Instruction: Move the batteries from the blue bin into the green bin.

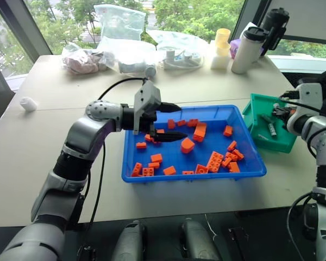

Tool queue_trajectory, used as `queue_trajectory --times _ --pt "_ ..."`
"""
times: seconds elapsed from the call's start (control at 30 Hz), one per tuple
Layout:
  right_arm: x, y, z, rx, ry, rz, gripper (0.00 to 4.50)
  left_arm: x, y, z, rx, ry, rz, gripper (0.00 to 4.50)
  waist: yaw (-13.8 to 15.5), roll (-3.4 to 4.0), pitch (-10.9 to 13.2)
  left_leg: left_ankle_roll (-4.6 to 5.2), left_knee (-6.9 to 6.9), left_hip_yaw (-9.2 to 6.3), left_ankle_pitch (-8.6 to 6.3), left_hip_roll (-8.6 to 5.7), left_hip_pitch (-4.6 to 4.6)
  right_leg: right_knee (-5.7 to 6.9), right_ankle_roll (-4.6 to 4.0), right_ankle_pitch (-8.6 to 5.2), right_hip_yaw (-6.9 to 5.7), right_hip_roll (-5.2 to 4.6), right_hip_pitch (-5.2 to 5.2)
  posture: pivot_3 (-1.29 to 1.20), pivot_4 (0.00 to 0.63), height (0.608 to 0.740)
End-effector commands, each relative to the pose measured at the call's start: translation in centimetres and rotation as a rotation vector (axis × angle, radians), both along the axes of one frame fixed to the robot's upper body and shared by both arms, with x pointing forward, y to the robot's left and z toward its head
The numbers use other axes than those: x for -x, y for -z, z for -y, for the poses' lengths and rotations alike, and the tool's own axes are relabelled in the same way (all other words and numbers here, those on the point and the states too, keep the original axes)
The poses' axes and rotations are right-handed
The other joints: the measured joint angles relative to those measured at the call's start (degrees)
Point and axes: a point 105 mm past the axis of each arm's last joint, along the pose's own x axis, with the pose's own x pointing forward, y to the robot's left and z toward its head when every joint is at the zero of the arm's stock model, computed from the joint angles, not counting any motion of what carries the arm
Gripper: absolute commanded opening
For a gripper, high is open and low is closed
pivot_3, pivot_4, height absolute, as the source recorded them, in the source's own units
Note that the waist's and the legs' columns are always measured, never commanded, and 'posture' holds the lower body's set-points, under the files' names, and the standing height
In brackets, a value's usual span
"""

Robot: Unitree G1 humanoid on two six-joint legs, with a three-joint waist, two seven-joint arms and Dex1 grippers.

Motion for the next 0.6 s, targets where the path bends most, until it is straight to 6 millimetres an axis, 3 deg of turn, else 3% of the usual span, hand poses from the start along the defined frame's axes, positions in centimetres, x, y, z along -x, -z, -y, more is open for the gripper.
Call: queue_trajectory --times 0.03,0.07,0.23,0.37,0.5,0.6 --pt "-0.2 -1.3 0.6 0.031 0.01 0.046 0.04 0.1 -0.7 -0.7 0.003 -0.021 0.036 4.5 0.2 0.0 0.0 0.0 0.01 0.0 0.0 -0.01 0.0 0.0 0.0 0.0 0.0 -0.01 0.0 0.0 0.15 0.74" --pt "-0.2 -1.2 0.8 0.035 0.018 0.042 0.04 0.1 -0.6 -0.9 0.003 -0.028 0.035 4.5 0.3 0.0 0.0 0.0 0.01 0.01 0.0 -0.02 0.0 0.0 0.0 0.0 0.0 -0.02 0.0 0.0 0.15 0.74" --pt "-0.2 -1.0 1.4 0.042 0.031 0.043 2.62 0.0 -0.5 -1.1 -0.002 -0.039 0.031 4.5 0.6 0.0 0.0 0.0 0.03 0.01 0.0 -0.05 -0.03 -0.02 0.01 0.0 0.0 -0.06 0.01 0.0 0.15 0.74" --pt "-0.2 -2.5 1.3 0.069 0.012 0.103 4.4 -0.4 -1.5 -1.4 0.065 -0.071 0.012 4.5 0.5 0.0 0.0 0.0 0.03 0.02 0.0 -0.06 -0.03 -0.02 0.02 0.01 0.0 -0.07 0.01 0.0 0.15 0.74" --pt "0.8 -7.0 0.1 0.071 -0.095 0.333 4.4 0.0 -1.6 -3.7 0.076 -0.12 -0.019 4.5 0.2 0.02 0.0 0.0 0.01 0.02 0.0 -0.05 -0.03 -0.03 0.02 0.01 0.0 -0.06 -0.01 0.0 0.15 0.74" --pt "3.0 -7.7 -1.7 -0.002 -0.264 0.387 4.4 0.8 -1.9 -6.3 0.085 -0.175 -0.072 4.5 0.3 0.01 0.0 0.01 -0.03 -0.01 -0.01 0.06 -0.02 -0.04 0.02 0.01 0.0 0.01 0.0 0.0 0.15 0.74"
